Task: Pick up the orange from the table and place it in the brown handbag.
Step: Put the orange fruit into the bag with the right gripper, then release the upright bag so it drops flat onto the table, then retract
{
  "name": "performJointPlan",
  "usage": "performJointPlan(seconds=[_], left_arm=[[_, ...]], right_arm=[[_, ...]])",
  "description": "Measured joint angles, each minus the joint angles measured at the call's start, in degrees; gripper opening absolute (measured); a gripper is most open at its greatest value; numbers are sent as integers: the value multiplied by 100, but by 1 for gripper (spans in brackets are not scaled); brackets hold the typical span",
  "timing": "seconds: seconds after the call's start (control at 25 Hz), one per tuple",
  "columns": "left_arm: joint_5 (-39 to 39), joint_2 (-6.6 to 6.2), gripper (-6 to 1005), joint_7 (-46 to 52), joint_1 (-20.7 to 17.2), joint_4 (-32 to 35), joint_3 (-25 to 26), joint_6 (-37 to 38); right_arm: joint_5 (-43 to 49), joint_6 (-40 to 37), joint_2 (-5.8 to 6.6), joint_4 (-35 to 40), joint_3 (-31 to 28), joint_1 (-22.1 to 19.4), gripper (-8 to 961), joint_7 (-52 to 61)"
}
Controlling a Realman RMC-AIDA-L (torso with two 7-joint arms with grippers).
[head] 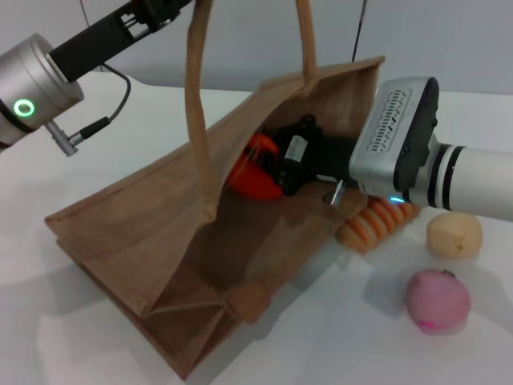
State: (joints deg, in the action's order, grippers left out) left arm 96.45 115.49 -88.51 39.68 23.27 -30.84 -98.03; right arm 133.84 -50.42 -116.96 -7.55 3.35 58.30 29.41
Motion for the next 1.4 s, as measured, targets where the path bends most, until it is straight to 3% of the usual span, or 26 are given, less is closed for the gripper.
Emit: performJointPlan(seconds=[0.36,0.56,0.76,1.0,1.24,1.4], left_arm=[[258,-37,128,-12,-184,11,17,45],[362,-53,128,-52,-293,9,60,244],[365,-62,128,-114,-400,-8,190,539],[365,-62,129,-375,-453,-47,236,861],[370,-79,128,-458,-469,-231,262,1381],[335,-101,124,-508,-479,-259,255,1601]], right_arm=[[0,228,0,-19,-184,-57,138,34],[6,201,14,-19,-191,-111,343,44],[4,126,17,-22,-251,-227,453,51],[3,-757,57,112,-541,-624,585,11],[0,-1587,78,554,-942,-1146,823,71],[-8,-2098,83,823,-1470,-1489,875,72]])
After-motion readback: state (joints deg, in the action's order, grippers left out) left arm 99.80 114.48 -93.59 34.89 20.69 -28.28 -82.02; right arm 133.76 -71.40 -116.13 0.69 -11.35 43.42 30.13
